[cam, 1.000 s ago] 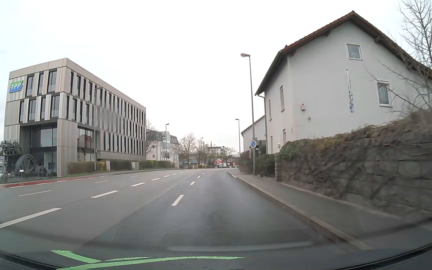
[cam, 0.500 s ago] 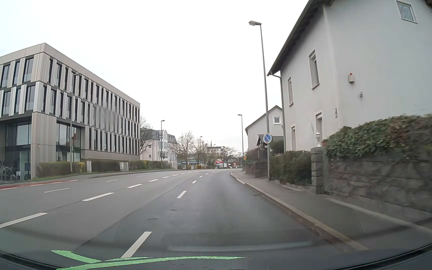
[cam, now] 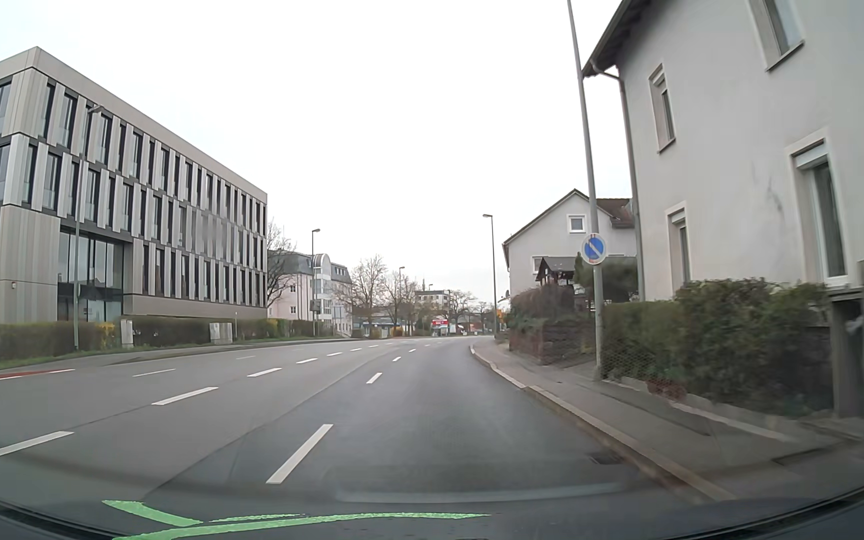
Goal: Follow the waypoints while adhering to traffic rules and regulations
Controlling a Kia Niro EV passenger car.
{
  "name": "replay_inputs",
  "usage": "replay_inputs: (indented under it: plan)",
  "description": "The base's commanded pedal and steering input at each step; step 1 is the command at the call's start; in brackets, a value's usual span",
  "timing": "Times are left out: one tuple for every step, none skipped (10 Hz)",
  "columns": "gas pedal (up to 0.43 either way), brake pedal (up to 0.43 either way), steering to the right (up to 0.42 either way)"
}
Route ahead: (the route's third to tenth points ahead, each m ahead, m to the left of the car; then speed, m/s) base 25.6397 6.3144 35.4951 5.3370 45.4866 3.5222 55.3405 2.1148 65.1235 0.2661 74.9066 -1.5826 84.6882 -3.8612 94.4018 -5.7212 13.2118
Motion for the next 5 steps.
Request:
replay_inputs:
  plan:
    - [0.079,0.000,-0.003]
    - [0.079,0.000,-0.002]
    - [0.079,0.000,-0.002]
    - [0.079,0.000,-0.002]
    - [0.079,0.000,-0.002]
